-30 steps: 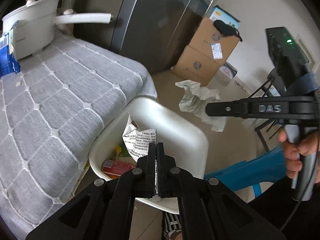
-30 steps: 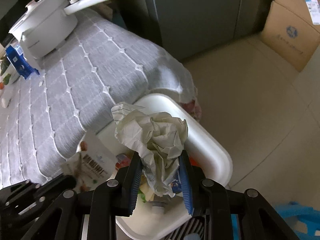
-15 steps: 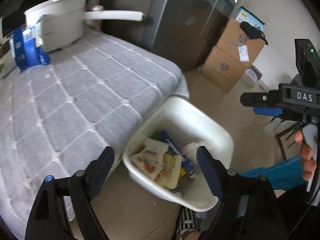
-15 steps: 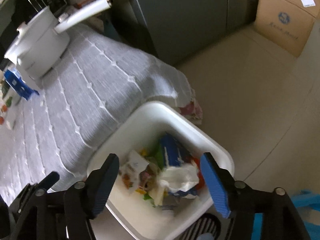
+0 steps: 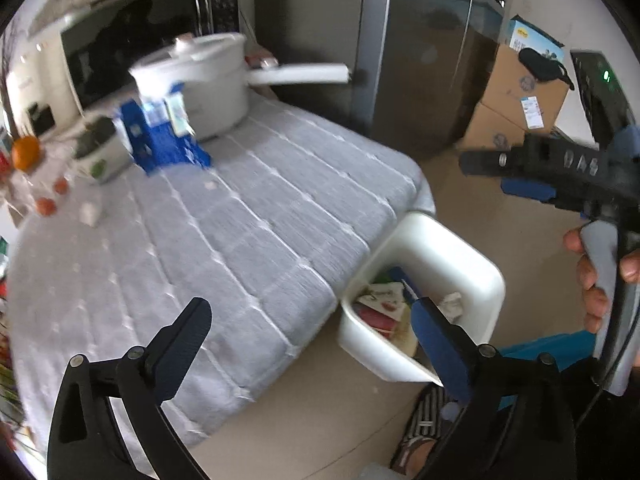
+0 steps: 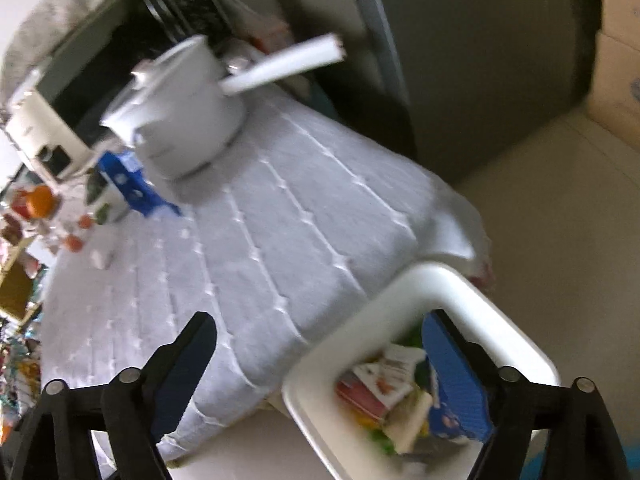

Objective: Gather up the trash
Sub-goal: 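Move both open tools back over the table toward the remaining trash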

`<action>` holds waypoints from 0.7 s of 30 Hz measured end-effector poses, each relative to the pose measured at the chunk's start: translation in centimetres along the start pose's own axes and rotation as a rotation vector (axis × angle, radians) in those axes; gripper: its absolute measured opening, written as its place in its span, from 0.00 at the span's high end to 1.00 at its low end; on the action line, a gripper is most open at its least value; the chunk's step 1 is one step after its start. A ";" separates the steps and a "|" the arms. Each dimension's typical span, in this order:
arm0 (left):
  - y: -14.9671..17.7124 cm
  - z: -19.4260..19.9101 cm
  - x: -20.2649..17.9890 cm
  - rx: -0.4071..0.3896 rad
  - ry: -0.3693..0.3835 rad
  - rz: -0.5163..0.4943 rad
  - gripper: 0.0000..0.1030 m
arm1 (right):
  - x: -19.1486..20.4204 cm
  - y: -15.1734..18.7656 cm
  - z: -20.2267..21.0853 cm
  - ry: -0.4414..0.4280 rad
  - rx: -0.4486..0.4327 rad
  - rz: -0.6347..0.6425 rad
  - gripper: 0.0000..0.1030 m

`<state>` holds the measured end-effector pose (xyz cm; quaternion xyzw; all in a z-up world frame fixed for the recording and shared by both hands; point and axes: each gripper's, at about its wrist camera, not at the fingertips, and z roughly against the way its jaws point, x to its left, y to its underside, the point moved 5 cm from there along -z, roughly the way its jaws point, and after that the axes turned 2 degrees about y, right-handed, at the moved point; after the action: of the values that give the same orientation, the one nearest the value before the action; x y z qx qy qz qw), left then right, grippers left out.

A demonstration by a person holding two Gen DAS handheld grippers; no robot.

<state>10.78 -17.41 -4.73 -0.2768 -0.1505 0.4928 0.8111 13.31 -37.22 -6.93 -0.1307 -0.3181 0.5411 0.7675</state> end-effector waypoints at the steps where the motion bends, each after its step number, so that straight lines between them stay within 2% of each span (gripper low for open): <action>1: -0.4 0.6 0.3 -0.009 -0.011 0.000 0.01 | 0.2 -0.1 0.0 -0.002 -0.006 0.007 0.13; 8: -2.4 2.2 1.8 -0.027 -0.073 -0.043 0.00 | 0.6 -0.7 0.1 0.001 -0.060 0.002 0.09; 12: -3.5 2.7 3.8 -0.042 -0.152 -0.059 0.00 | 1.7 -1.1 0.2 0.018 -0.096 0.043 0.07; 16: -4.6 3.1 7.3 -0.038 -0.212 -0.047 0.00 | 2.2 -1.7 -0.4 0.044 -0.117 0.048 0.05; 21: -5.8 3.1 12.8 -0.008 -0.280 -0.048 0.00 | 3.6 -2.3 -2.0 0.023 -0.101 0.017 0.05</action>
<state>19.39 -7.31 0.85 -0.2051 -0.2708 0.5066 0.7924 17.01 -34.53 -5.97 -0.1782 -0.3347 0.5295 0.7588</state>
